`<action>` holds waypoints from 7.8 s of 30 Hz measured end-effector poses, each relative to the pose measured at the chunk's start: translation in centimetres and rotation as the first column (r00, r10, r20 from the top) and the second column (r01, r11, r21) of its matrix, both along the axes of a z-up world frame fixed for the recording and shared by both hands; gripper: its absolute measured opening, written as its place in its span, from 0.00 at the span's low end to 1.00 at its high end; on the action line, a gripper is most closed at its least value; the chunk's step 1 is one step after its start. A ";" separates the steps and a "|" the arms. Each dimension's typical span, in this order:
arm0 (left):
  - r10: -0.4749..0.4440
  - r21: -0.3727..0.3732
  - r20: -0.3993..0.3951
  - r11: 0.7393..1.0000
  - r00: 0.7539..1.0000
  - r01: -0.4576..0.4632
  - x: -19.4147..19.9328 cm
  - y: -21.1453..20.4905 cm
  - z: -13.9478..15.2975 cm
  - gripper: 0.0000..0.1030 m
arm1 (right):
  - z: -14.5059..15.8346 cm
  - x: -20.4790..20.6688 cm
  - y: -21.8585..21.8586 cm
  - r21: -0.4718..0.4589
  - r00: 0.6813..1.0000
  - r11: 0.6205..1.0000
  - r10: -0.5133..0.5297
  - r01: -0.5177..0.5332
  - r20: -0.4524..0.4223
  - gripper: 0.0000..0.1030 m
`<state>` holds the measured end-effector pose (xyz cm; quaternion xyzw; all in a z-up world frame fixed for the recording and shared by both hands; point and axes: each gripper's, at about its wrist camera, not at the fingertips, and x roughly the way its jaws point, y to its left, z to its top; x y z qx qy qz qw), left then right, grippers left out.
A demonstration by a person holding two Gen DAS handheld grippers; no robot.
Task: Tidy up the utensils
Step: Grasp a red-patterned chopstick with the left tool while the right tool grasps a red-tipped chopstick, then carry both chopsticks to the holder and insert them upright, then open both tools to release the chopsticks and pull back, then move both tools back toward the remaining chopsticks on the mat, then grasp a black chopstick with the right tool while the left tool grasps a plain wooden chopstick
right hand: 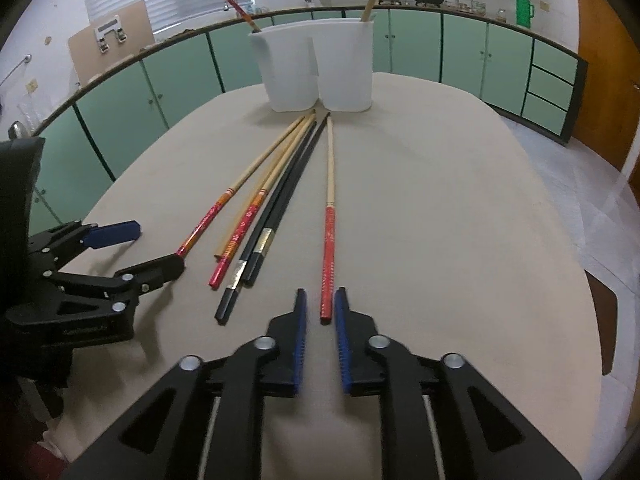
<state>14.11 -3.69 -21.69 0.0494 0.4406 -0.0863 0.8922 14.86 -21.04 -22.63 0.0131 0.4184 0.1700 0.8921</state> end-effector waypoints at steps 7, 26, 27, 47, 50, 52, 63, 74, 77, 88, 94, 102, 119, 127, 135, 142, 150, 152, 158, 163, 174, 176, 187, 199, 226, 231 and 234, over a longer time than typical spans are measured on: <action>0.003 -0.013 -0.006 1.000 1.000 -0.004 0.2 -0.2 -0.1 0.76 | -0.1 0.1 0.1 -0.005 1.000 1.000 0.005 -0.005 -0.001 0.19; -0.073 -0.033 0.017 0.997 0.997 0.074 -0.6 -2.1 0.3 0.07 | 0.1 0.2 0.0 -0.003 1.000 1.000 -0.007 0.007 0.003 0.06; -0.069 -0.032 0.020 0.997 0.997 0.070 -0.6 -1.9 0.5 0.07 | 0.3 0.1 -0.1 -0.001 1.000 1.000 -0.007 0.007 0.010 0.06; -0.063 -0.032 0.357 0.996 0.932 0.079 0.1 0.0 14.2 0.05 | 12.9 2.2 -3.1 0.055 0.965 0.998 0.007 -0.022 0.262 0.06; -0.080 -0.025 0.383 0.995 0.920 0.097 1.2 -0.3 15.6 0.05 | 15.0 3.4 -3.2 0.062 0.957 0.997 0.018 -0.038 0.289 0.06; -0.083 -0.042 0.393 0.993 0.916 0.108 2.1 -0.2 16.5 0.05 | 16.4 4.4 -3.2 0.060 0.951 0.997 0.023 -0.043 0.309 0.06; -0.098 -0.091 0.469 0.983 0.878 0.158 3.4 -0.7 21.3 0.04 | 22.2 7.2 -2.8 0.062 0.919 0.993 0.073 -0.105 0.386 0.05; -0.103 -0.075 0.603 0.980 0.791 0.185 4.5 -1.8 27.2 0.04 | 29.5 9.9 -2.4 0.089 0.848 0.988 0.061 -0.126 0.527 0.05; -0.103 -0.061 0.633 0.981 0.768 0.182 5.8 -2.3 28.7 0.04 | 31.2 11.8 -2.4 0.119 0.829 0.986 0.030 -0.116 0.559 0.05; -0.073 -0.066 0.593 0.988 0.802 0.139 12.7 -2.4 26.6 0.04 | 29.6 19.4 -1.3 0.161 0.826 0.986 -0.057 -0.042 0.561 0.05; -0.053 -0.082 0.530 0.990 0.846 0.113 16.3 -1.7 23.2 0.04 | 25.7 22.1 -1.5 0.177 0.860 0.984 -0.079 -0.013 0.503 0.05; -0.042 -0.086 0.472 0.992 0.881 0.094 18.7 -0.6 20.5 0.05 | 22.2 23.1 -1.5 0.165 0.888 0.986 -0.069 -0.008 0.454 0.05; -0.041 -0.070 0.506 0.994 0.861 0.088 15.6 0.5 21.5 0.39 | 20.9 20.0 -4.2 0.165 0.894 0.984 -0.130 0.063 0.429 0.73; -0.044 -0.060 0.543 0.994 0.839 0.091 10.6 0.5 22.2 0.59 | 20.9 14.5 -6.3 0.168 0.858 0.979 -0.187 0.119 0.479 0.94; -0.003 -0.108 0.486 0.992 0.874 0.063 5.3 1.1 19.1 0.67 | 17.7 9.4 -7.0 0.183 0.877 0.975 -0.197 0.128 0.438 0.94; 0.048 -0.133 0.379 0.991 0.924 0.003 2.6 2.4 14.5 0.68 | 13.7 5.5 -5.7 0.130 0.908 0.982 -0.176 0.136 0.381 0.94; 0.047 -0.097 0.234 0.995 0.971 -0.025 1.1 3.0 8.1 0.68 | 8.1 3.3 -3.8 0.117 0.960 0.983 -0.167 0.143 0.224 0.94; 0.048 -0.095 0.199 0.995 0.979 -0.029 1.0 2.8 6.9 0.68 | 6.8 3.0 -3.3 0.110 0.967 0.982 -0.172 0.153 0.190 0.94; 0.036 -0.066 0.121 0.997 0.992 -0.028 0.6 2.6 3.5 0.68 | 3.6 2.5 -2.1 0.047 0.980 0.987 -0.156 0.151 0.123 0.94; 0.035 -0.049 0.083 0.998 0.996 -0.031 0.4 2.5 2.3 0.68 | 1.5 1.8 -1.3 0.022 0.988 0.990 -0.140 0.139 0.061 0.94; 0.042 -0.035 0.035 0.999 0.999 -0.040 0.1 2.9 1.0 0.68 | -0.4 1.1 1.0 -0.094 0.996 0.991 -0.093 0.092 -0.006 0.93; 0.044 -0.036 0.031 0.998 0.999 -0.043 0.2 3.1 0.9 0.68 | -0.6 1.1 1.3 -0.119 0.996 0.989 -0.087 0.085 -0.016 0.93; 0.059 -0.039 0.034 0.998 0.998 -0.058 0.2 3.4 1.0 0.69 | -0.4 1.5 2.4 -0.113 0.997 0.990 -0.082 0.081 -0.005 0.83; 0.051 -0.039 0.022 0.998 0.998 -0.051 0.3 3.2 0.8 0.70 | 0.1 0.9 3.5 -0.065 0.999 0.997 -0.043 0.043 0.011 0.29; -0.080 -0.029 -0.013 0.996 0.997 0.080 0.7 -3.5 0.1 0.71 | -0.3 1.9 -1.3 -0.008 0.993 0.993 -0.118 0.118 -0.007 0.06; -0.072 -0.038 -0.014 0.997 0.997 0.072 1.0 -4.1 0.0 0.71 | -0.4 1.8 -1.5 0.002 0.994 0.994 -0.112 0.112 -0.009 0.06; -0.054 -0.043 -0.009 0.998 0.999 0.053 1.3 -3.9 0.0 0.66 | -0.4 1.8 -1.6 0.006 0.994 0.994 -0.108 0.108 -0.013 0.07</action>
